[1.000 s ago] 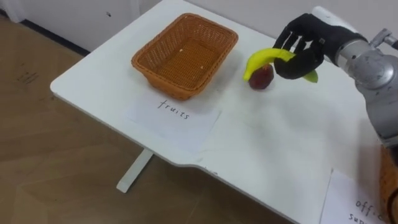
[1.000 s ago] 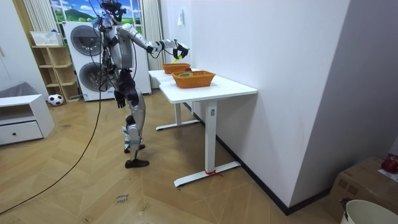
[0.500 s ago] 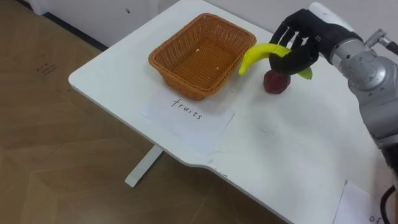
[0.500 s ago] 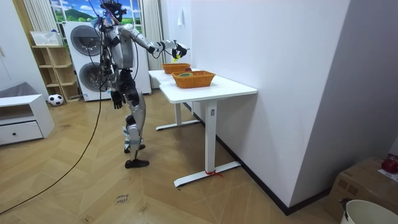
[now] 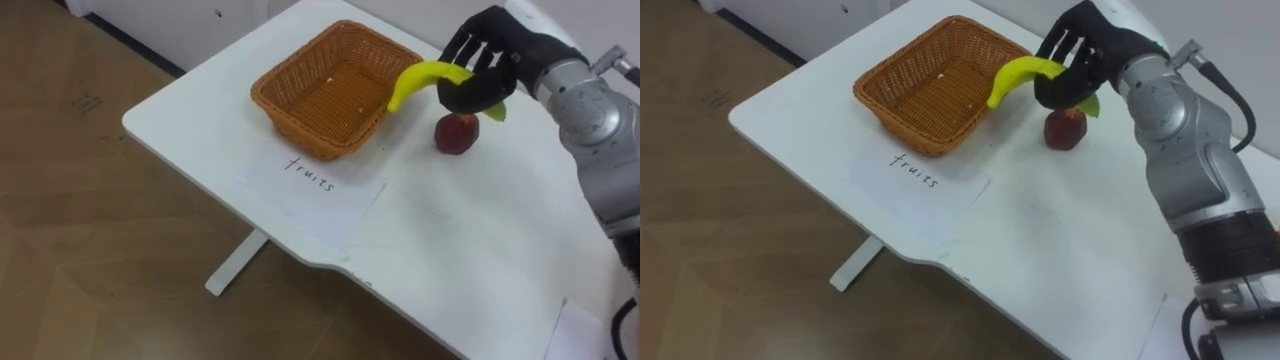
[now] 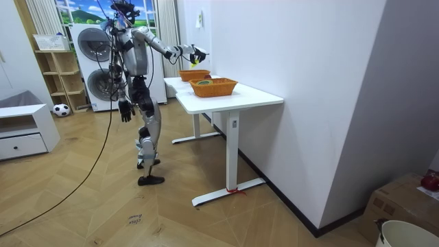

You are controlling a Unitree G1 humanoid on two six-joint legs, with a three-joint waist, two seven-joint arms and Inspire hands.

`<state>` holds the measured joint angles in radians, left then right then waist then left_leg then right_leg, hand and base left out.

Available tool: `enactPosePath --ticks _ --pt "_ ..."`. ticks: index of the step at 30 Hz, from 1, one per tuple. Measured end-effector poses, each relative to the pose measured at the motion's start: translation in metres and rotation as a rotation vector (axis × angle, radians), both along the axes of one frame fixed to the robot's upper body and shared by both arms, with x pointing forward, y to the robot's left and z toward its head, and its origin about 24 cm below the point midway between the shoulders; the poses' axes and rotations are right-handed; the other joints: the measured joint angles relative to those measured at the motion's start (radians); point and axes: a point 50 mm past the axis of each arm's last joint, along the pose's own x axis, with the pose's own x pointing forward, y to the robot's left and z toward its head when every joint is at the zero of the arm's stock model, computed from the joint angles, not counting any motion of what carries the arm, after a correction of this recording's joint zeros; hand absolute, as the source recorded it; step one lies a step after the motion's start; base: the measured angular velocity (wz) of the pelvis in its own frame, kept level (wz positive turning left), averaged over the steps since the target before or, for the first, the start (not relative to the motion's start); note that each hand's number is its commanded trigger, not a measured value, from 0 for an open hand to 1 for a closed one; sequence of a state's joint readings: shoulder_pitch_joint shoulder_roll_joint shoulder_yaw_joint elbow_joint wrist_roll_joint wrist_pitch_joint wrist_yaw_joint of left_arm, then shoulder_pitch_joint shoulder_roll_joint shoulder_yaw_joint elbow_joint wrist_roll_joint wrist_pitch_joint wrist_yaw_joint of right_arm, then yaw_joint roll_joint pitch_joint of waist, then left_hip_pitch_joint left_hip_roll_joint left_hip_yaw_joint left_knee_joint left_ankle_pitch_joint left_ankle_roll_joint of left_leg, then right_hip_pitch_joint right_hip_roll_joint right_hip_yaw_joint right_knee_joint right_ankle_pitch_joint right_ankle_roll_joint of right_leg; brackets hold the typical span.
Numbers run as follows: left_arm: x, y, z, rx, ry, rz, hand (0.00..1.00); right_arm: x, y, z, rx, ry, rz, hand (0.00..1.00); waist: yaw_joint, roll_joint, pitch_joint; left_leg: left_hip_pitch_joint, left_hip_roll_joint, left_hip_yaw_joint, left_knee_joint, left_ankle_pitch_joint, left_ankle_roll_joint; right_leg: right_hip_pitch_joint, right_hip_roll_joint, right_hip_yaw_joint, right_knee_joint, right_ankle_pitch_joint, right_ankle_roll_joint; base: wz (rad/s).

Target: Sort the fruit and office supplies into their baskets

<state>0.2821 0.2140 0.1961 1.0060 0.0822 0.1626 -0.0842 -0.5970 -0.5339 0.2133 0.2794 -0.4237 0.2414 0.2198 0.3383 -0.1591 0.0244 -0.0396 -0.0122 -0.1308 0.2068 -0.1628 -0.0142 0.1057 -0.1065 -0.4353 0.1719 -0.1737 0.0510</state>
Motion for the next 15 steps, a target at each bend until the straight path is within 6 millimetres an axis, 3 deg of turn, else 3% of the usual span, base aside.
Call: enactPosePath --ticks 9,15 --pt "-0.003 0.004 0.001 0.000 0.008 0.008 0.00 0.009 -0.002 -0.004 -0.045 0.011 -0.036 1.00 0.033 -0.003 -0.0021 0.000 0.001 0.000 -0.001 0.000 0.000 -0.001 0.000 -0.004 0.000 -0.002 0.003 -0.01" --pt "-0.004 0.012 0.004 0.024 0.024 -0.005 0.00 0.009 0.006 -0.009 -0.069 0.013 -0.012 1.00 0.056 -0.016 -0.0108 0.004 -0.001 -0.004 0.000 0.000 0.000 0.006 0.000 0.006 0.000 -0.003 0.004 0.03"
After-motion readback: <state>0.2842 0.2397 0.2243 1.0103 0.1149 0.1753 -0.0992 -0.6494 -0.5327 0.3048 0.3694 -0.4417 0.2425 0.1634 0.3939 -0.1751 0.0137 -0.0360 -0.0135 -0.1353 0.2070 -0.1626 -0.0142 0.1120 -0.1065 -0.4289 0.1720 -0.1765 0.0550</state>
